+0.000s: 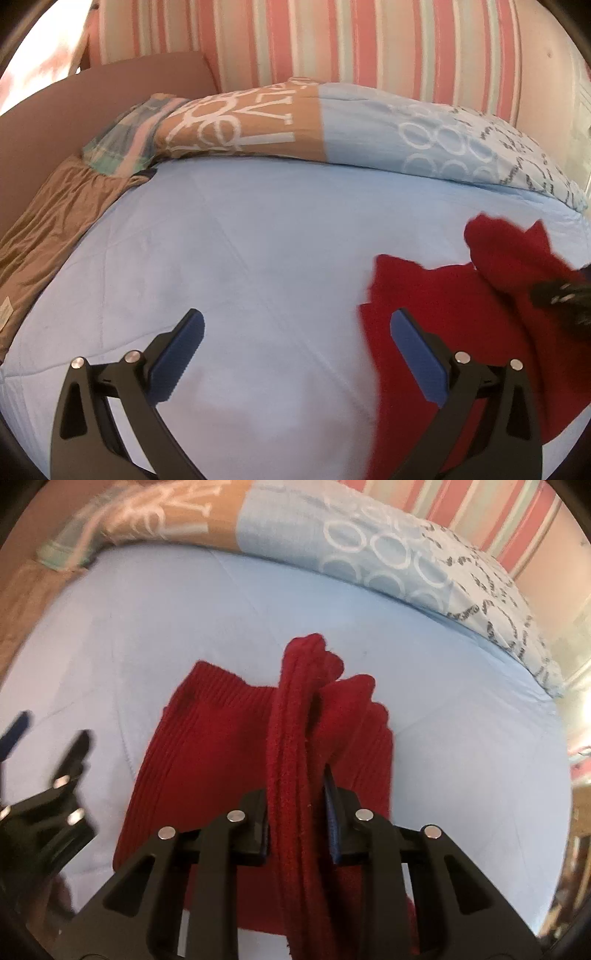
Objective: Fold small clothes
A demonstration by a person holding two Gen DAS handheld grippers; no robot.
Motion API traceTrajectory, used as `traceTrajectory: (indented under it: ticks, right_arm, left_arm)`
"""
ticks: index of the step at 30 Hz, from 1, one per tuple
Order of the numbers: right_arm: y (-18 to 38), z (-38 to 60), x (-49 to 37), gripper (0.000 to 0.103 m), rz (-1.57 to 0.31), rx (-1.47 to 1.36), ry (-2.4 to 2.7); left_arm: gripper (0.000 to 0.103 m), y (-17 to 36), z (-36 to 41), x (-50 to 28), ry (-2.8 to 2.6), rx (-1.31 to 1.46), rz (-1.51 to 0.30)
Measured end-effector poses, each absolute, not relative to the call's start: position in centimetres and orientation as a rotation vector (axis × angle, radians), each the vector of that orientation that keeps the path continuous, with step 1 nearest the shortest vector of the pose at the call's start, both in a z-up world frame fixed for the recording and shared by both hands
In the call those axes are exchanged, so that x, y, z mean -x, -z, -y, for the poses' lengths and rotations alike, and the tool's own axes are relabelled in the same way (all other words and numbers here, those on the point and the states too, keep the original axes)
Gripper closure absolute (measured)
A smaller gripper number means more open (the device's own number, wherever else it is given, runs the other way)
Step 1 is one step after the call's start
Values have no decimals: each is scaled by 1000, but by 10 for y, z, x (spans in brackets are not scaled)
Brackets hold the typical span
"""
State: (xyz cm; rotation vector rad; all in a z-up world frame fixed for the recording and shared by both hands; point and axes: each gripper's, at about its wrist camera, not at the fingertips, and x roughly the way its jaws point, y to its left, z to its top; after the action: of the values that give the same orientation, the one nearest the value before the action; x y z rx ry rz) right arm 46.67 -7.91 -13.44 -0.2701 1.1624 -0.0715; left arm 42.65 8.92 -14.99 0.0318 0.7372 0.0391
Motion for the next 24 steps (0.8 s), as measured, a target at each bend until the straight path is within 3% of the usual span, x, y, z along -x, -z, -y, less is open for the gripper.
traceTrajectory:
  ticks: [18, 21, 23, 24]
  right_arm:
    - [204, -26, -487, 84, -1152, 356, 315]
    - [201, -27, -483, 68, -1119, 339, 319]
    - [190, -37, -477, 27, -1067, 298, 289]
    - [183, -42, -474, 23, -1046, 271, 256]
  left_arm:
    - [1, 171, -206, -398, -50, -20, -719]
    - [2, 177, -214, -401, -65, -28, -727]
    - [1, 178, -219, -402, -79, -26, -729]
    - [1, 178, -222, -401, -89, -23, -731]
